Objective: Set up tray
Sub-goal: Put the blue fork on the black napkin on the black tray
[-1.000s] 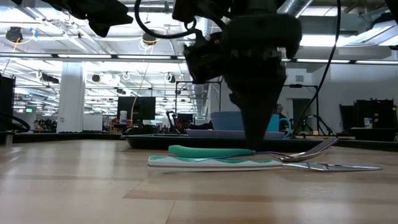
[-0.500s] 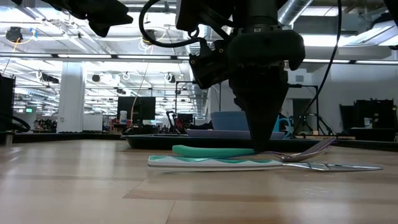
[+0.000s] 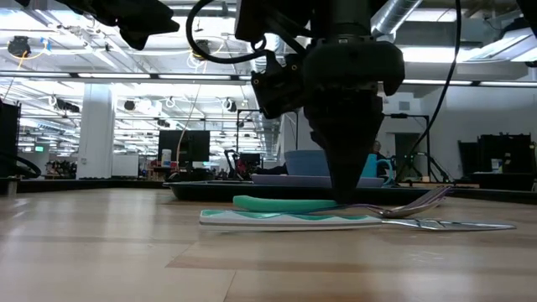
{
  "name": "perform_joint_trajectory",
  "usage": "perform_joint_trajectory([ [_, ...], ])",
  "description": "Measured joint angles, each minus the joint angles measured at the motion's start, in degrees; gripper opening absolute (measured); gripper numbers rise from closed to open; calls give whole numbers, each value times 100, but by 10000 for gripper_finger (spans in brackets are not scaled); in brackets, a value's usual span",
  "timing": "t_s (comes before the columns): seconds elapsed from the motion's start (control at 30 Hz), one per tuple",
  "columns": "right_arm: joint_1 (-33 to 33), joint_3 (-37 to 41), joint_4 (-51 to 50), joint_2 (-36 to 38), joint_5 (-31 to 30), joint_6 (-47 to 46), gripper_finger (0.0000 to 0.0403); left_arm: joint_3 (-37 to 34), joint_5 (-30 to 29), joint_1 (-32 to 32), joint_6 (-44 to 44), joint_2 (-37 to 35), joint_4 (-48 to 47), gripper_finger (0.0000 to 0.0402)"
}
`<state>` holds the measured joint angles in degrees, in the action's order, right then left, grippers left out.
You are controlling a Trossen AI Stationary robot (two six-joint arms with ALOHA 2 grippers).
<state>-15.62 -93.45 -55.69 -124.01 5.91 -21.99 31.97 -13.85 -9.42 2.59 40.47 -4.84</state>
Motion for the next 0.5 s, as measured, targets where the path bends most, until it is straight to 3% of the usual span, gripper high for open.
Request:
perform_joint_trajectory([
  [0.5,0,456,557,44,38,-45,72,0,2,-1,9,0,-2,135],
])
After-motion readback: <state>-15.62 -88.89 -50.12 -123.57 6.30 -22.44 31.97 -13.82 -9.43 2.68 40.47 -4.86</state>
